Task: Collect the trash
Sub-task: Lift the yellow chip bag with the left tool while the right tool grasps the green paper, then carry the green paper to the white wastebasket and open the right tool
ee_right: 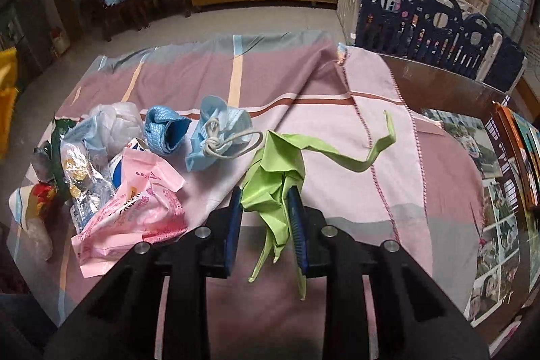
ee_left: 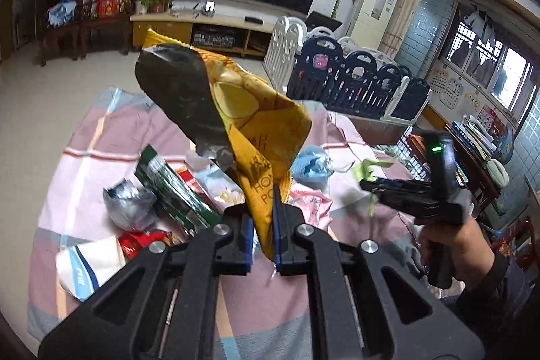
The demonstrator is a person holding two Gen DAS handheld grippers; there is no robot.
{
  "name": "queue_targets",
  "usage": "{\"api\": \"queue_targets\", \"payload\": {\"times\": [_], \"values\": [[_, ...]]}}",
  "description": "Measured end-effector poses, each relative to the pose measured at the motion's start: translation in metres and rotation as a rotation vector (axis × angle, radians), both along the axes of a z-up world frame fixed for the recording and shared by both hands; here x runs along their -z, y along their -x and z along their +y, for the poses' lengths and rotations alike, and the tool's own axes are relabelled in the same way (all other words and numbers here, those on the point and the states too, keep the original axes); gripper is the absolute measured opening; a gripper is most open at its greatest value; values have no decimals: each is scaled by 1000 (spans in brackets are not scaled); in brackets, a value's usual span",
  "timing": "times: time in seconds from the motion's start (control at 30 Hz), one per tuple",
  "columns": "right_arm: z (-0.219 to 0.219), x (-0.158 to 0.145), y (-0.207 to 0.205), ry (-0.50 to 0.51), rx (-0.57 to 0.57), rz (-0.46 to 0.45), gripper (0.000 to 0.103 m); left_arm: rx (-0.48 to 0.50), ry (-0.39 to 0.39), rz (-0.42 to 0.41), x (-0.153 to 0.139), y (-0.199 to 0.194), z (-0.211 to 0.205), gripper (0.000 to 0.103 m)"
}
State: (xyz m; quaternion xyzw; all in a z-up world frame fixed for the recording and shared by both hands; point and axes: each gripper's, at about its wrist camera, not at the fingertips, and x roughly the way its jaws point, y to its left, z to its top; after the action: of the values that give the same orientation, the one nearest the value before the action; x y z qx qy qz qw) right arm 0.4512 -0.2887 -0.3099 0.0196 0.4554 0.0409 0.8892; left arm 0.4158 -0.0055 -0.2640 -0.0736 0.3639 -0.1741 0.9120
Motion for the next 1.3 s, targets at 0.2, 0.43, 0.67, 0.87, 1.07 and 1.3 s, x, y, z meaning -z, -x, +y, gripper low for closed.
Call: {"api": "queue_targets", "payload": {"times": [0.2,0.43,0.67,0.87,1.07,1.3], "values": [[-19,-24,55,-53,80,-89,28,0,14,77,16,-9,-12,10],[2,-58,88,-74,28,-223,28,-73,-6,14,-1,-1,-11,12],[19,-54,84,-115,-96,-237,28,-136,-26,32,-5,0,-12,12],[23,-41,73,-129,-152,-212,28,-128,-128,22,-5,7,-34,12],[25,-34,73,-144,-183,-204,28,-150,-166,26,4,28,-34,12],[26,-40,73,-131,-151,-222,28,-121,-186,22,21,42,-36,12]]}}
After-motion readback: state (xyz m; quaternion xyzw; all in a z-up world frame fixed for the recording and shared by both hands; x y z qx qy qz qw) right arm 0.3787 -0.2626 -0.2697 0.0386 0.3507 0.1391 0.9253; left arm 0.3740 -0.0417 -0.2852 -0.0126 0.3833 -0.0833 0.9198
